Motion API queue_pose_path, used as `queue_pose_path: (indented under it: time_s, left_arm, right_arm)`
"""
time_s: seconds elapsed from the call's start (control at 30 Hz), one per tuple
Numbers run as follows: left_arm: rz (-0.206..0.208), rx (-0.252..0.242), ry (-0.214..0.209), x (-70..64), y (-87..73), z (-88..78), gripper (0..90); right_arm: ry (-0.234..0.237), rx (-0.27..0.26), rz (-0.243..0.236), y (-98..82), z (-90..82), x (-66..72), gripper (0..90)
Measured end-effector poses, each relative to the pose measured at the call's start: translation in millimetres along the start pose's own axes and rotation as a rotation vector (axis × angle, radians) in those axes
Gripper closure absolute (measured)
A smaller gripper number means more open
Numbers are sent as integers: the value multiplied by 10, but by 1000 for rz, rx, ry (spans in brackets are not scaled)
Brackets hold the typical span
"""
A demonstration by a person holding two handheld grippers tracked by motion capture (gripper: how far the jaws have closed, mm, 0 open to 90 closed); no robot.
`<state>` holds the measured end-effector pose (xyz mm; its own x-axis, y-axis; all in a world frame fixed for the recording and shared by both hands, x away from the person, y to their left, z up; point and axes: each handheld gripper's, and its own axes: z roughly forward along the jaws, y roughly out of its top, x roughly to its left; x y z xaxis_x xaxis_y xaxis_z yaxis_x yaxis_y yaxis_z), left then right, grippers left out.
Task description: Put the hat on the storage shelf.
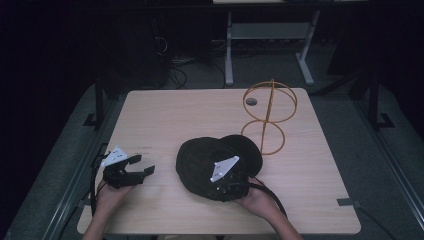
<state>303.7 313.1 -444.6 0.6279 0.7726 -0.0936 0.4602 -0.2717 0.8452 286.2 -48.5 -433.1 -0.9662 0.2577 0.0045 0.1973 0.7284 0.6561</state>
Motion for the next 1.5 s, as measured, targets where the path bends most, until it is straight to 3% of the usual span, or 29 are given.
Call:
queue_pose_path:
  time_s: [0.13,0.33,0.43,0.73,1.23,1.5]
  left_arm:
    - [3,4,-1,-1,1,1,249]
    - [-1,0,-4,-5,1,2,249]
    - [-1,-2,-5,-4,2,2,249]
    - [5,0,-10,-10,8,1,249]
    - [3,-8,-40,-53,28,8,248]
    - [14,-12,-63,-108,57,24,249]
  right_arm:
    - [10,-1,16,-19,19,-9,677]
    - [14,19,1,-6,86,23,700]
    - [11,41,-16,-8,130,44,716]
    - [-22,35,-37,33,74,85,751]
    - [-45,-45,-44,161,-180,107,738]
    - [-43,-107,-16,208,-367,114,731]
